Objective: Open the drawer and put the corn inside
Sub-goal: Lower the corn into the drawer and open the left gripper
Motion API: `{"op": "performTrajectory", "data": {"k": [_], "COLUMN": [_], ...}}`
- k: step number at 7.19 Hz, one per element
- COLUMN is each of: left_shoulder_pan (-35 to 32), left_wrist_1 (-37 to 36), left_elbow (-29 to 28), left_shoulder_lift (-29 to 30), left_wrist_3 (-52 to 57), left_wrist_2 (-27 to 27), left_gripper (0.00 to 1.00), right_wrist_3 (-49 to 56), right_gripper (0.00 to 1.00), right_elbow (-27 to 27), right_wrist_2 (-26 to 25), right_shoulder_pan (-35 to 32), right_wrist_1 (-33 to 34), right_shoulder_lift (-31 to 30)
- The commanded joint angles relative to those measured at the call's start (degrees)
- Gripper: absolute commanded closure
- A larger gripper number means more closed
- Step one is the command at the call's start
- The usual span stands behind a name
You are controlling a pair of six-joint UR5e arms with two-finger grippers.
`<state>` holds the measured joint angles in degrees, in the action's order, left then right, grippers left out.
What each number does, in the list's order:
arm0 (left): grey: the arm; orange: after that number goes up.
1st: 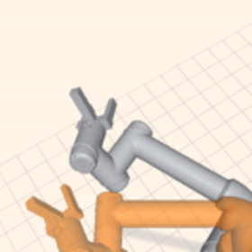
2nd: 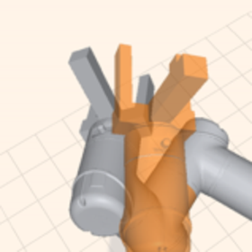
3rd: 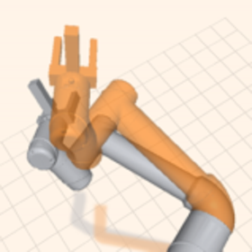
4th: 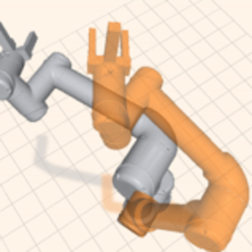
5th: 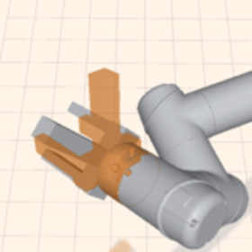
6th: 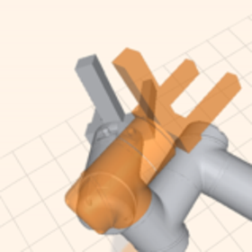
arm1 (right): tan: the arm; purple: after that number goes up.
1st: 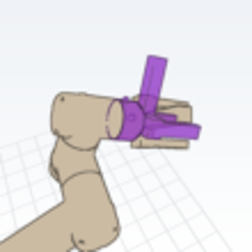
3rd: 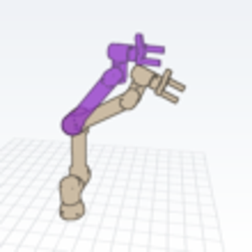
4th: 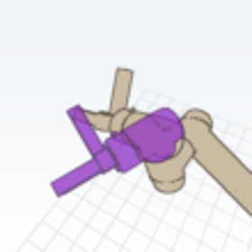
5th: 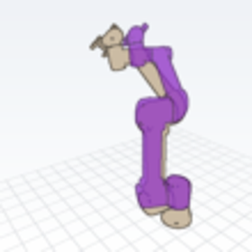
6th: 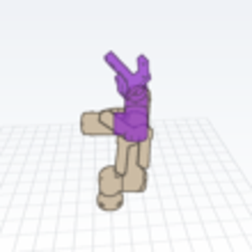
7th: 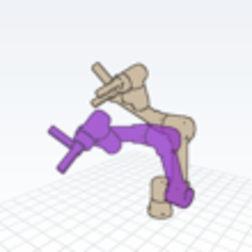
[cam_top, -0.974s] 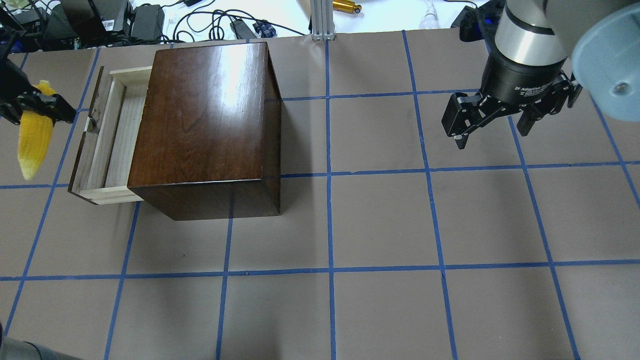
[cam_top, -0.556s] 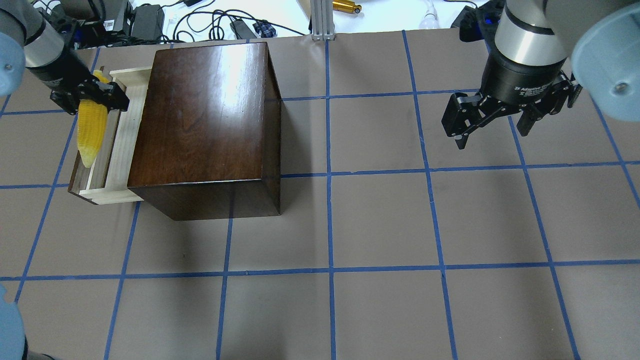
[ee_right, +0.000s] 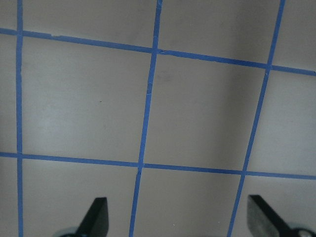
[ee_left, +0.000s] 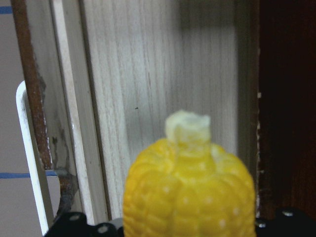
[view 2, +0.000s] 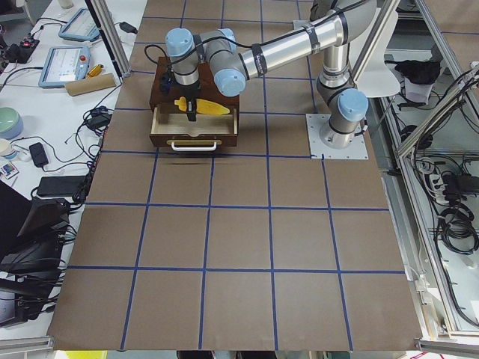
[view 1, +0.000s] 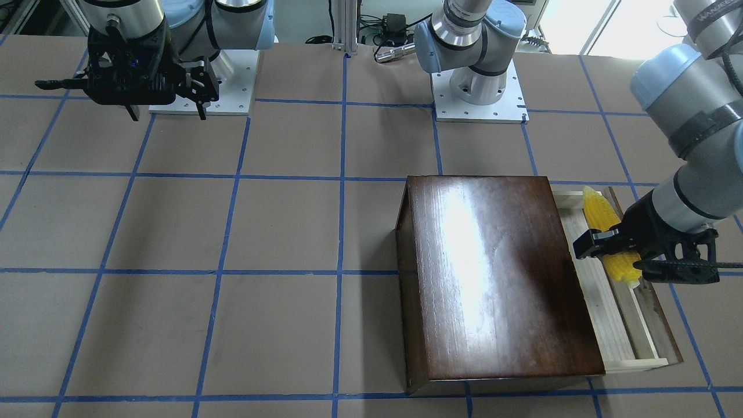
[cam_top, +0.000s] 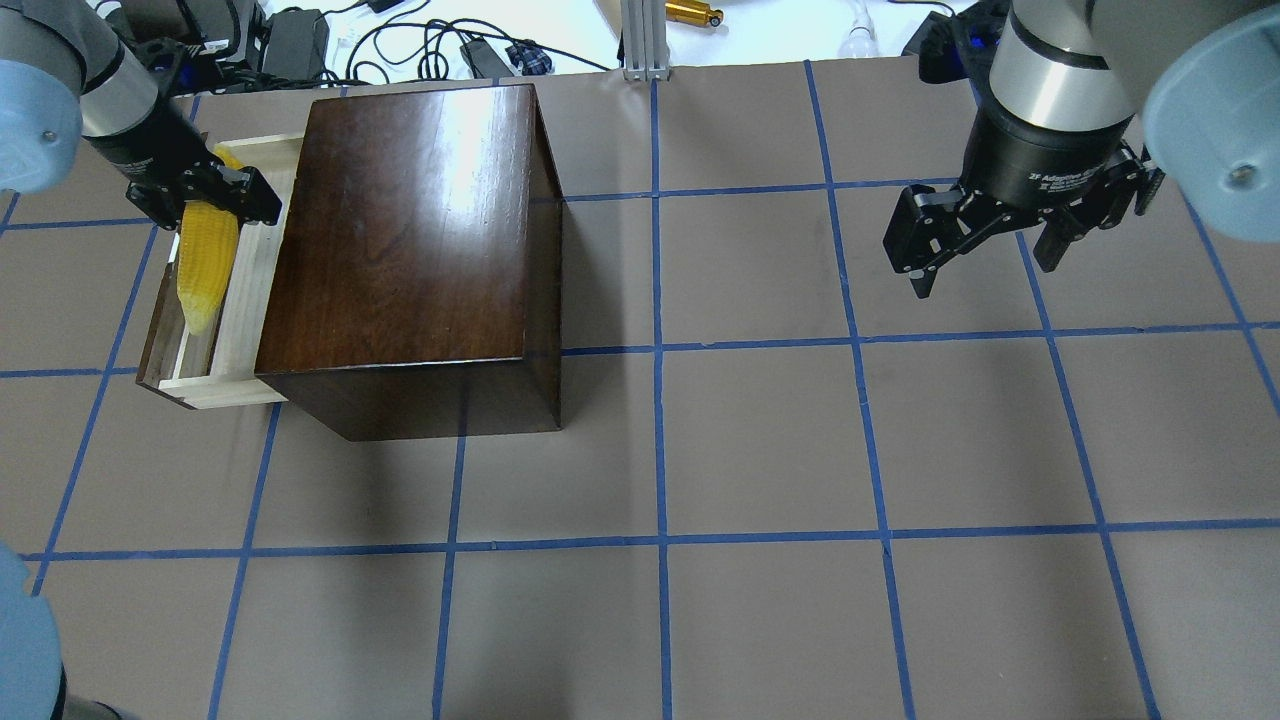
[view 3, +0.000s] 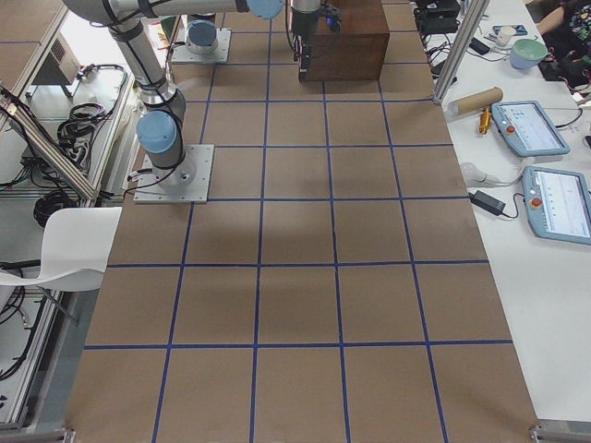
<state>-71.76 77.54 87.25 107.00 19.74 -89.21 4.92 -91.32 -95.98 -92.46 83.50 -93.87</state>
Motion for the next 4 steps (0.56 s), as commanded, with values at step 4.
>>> {"op": "performTrajectory", "data": {"k": [4], "left_shoulder_pan": [0.04], "left_wrist_1": [0.07], "left_elbow": [-0.15], "left_shoulder_lift": [-0.3], "left_wrist_3": [-0.05], "left_wrist_2": [-0.18], "left_gripper": [0.0], "right_wrist_3": [0.0], "right_gripper": [0.0], "right_elbow": [0.0], "right_wrist_2": [0.0], "right_shoulder_pan": [0.0], "right_wrist_1": [0.0], "right_shoulder_lift": [0.0]}}
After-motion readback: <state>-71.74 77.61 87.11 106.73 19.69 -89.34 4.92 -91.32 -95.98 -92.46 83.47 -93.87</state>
